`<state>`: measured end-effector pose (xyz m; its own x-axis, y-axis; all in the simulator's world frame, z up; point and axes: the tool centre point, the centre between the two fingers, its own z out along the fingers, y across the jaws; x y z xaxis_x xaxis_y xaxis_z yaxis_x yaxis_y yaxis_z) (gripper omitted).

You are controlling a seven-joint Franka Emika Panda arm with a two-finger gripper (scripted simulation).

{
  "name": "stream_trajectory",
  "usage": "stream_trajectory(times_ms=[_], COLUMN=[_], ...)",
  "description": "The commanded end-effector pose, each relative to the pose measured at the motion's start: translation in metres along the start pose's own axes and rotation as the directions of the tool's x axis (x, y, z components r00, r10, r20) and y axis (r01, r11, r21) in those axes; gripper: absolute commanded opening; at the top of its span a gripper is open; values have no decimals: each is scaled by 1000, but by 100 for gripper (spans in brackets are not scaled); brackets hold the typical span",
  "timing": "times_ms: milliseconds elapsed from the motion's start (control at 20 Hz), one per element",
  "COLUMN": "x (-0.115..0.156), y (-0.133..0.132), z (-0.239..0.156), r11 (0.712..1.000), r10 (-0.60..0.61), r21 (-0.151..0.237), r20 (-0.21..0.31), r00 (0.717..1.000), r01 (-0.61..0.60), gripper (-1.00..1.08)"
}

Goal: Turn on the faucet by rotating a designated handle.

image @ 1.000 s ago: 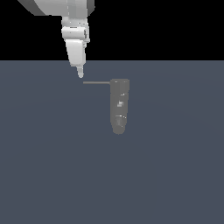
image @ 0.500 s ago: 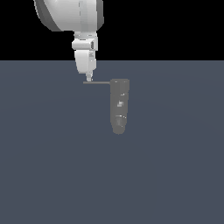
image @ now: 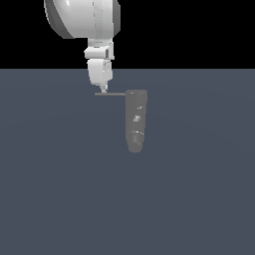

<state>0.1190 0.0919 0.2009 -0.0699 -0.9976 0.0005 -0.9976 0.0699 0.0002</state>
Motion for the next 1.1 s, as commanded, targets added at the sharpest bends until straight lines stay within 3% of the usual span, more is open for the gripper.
stream_trajectory(times_ms=[0,1050], x=[0,1], y=[2,58], z=[0,0], r11=[1000,1000], r10=[0,0], r21=[0,0], r20=[0,0], r00=[1000,1000], r01=[0,0], gripper=[-100,-100])
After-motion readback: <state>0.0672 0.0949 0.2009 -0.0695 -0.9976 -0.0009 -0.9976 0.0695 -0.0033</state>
